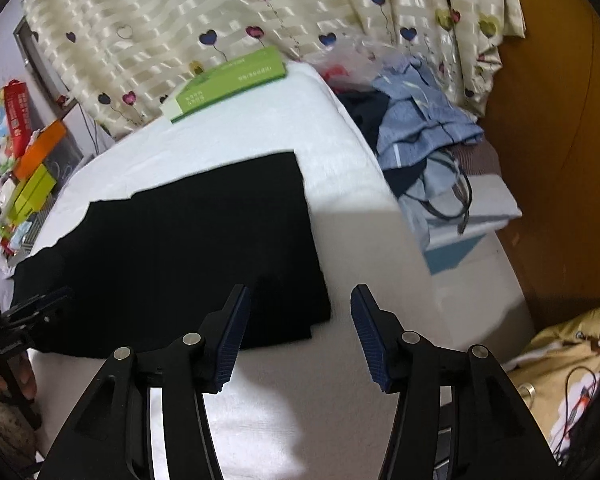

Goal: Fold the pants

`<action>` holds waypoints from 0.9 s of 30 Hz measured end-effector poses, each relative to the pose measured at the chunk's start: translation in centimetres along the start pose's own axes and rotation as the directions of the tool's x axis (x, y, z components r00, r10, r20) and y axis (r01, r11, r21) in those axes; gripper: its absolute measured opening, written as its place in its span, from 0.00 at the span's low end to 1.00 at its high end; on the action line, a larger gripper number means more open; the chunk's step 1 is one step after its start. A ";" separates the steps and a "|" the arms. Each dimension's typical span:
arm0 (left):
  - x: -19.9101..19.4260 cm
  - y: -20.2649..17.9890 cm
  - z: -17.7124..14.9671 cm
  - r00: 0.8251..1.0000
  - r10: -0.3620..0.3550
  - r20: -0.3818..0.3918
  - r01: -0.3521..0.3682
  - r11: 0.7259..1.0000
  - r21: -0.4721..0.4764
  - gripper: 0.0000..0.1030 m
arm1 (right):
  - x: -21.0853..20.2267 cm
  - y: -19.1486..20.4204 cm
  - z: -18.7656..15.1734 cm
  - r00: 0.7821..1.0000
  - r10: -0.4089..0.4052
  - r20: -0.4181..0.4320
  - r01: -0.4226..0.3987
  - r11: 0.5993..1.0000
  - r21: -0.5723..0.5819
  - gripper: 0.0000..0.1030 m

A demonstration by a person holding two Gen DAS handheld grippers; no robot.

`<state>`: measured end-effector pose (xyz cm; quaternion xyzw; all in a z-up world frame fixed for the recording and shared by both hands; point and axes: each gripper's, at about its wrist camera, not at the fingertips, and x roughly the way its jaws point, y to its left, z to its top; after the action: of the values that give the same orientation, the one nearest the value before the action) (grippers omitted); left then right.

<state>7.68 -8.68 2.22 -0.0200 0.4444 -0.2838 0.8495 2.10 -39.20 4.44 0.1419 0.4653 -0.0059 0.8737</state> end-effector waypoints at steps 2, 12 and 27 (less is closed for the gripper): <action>-0.1 -0.2 -0.2 1.000 -0.007 -0.001 0.007 1.000 0.003 0.44 | 0.1 0.8 -0.2 1.000 0.010 0.011 -0.010 1.000 -0.009 0.52; -0.3 -0.9 -0.7 1.000 -0.023 -0.008 0.024 1.000 0.016 0.44 | -0.6 1.5 -2.6 0.985 0.165 0.045 -0.169 0.980 0.108 0.52; -0.1 -1.2 -0.8 1.000 -0.021 -0.016 0.021 0.999 0.024 0.44 | 1.1 -0.3 -0.3 0.961 0.237 0.143 -0.268 0.925 0.268 0.52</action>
<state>6.47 -9.49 2.15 -0.0123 0.4474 -0.2981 0.8431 2.38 -39.26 3.33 0.3243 0.3894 0.0324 0.8615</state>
